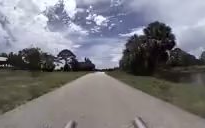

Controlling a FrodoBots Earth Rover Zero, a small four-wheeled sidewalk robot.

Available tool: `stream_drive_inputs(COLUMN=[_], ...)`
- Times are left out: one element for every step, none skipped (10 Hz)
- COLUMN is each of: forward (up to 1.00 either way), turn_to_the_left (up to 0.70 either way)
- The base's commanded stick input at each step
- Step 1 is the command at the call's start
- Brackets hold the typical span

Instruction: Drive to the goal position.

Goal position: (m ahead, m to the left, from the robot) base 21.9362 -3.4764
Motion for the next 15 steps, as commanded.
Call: stream_drive_inputs(forward=[0.85, 0.85, 0.85, 0.85, 0.85, 0.85, 0.85, 0.85, 0.85, 0.85, 0.85, 0.85, 0.85, 0.85, 0.85], turn_to_the_left=[0.00, 0.00, 0.00, 0.00, 0.00, 0.00, 0.00, 0.00, 0.00, 0.00, 0.00, 0.00, 0.00, 0.00, 0.00])
